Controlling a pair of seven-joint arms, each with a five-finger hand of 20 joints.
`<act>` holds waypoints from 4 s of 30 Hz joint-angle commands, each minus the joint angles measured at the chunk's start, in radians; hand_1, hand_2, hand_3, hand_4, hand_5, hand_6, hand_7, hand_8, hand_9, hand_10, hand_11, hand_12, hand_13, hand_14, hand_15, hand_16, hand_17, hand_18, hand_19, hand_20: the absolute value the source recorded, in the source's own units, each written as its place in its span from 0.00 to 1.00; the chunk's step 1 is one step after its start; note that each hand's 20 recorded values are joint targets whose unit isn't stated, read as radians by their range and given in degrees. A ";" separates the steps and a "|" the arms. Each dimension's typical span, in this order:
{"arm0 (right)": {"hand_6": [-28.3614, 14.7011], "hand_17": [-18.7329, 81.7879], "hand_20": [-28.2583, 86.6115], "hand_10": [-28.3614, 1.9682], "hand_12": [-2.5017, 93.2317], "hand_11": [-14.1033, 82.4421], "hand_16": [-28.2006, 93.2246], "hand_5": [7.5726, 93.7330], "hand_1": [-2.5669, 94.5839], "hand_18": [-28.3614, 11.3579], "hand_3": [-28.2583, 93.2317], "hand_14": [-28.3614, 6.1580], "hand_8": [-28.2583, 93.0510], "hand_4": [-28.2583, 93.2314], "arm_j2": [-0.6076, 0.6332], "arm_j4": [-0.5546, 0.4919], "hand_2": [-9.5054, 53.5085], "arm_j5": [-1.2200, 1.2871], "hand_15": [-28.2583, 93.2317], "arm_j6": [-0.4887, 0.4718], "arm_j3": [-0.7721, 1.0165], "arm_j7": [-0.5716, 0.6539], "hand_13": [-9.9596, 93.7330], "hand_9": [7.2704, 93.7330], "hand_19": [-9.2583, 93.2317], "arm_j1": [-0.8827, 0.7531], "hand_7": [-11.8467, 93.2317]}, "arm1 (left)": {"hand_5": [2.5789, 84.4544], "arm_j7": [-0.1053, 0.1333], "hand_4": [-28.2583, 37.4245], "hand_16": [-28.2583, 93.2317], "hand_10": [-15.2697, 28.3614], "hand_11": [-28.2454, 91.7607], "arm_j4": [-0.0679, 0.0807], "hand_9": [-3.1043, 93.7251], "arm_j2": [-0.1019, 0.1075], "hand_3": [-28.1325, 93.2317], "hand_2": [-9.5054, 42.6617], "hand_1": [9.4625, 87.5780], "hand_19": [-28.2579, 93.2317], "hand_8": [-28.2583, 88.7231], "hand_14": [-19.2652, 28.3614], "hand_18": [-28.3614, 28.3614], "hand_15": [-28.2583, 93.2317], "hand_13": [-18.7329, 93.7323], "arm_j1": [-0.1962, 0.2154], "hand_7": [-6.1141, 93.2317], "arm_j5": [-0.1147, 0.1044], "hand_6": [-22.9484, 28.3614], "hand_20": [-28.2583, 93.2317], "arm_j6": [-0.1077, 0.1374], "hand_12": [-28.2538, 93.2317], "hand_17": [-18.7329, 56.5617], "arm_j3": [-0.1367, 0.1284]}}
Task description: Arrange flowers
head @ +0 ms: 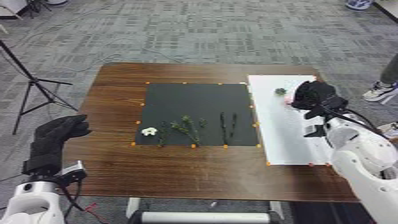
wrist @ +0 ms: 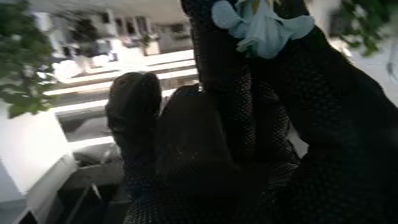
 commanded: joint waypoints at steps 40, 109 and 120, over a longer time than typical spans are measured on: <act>0.72 0.66 0.64 0.67 0.33 0.24 0.48 0.82 0.63 0.16 0.76 0.72 0.23 0.04 -0.595 0.279 0.00 -0.037 0.92 -0.237 -0.629 -0.118 0.94 0.98 0.95 0.548 0.37 | 0.65 -0.011 0.07 0.22 0.66 0.48 0.046 0.63 0.047 0.79 0.37 0.32 0.46 0.17 0.78 0.75 0.61 0.59 -0.095 0.31 -0.006 0.49 0.45 0.007 0.35 0.34 0.041; 0.67 0.66 0.62 0.57 0.13 0.27 0.48 0.70 0.51 0.14 0.74 0.70 0.20 0.08 -0.790 0.518 0.08 -0.360 0.94 -0.175 -0.546 -0.099 0.95 0.79 0.97 0.483 0.34 | 0.65 0.005 0.08 0.22 0.66 0.48 0.052 0.63 0.026 0.79 0.35 0.31 0.46 0.17 0.78 0.75 0.60 0.58 -0.137 0.30 -0.013 0.49 0.44 -0.007 0.35 0.33 0.090; 0.65 0.66 0.61 0.56 0.12 0.27 0.48 0.67 0.40 0.13 0.79 0.69 0.13 0.09 -0.745 0.485 0.11 -0.279 0.94 -0.154 -0.592 -0.055 0.94 0.73 0.97 0.520 0.31 | 0.65 -0.002 0.08 0.22 0.65 0.48 0.050 0.63 0.027 0.79 0.34 0.31 0.45 0.17 0.77 0.75 0.60 0.58 -0.133 0.30 -0.011 0.49 0.44 -0.011 0.35 0.33 0.095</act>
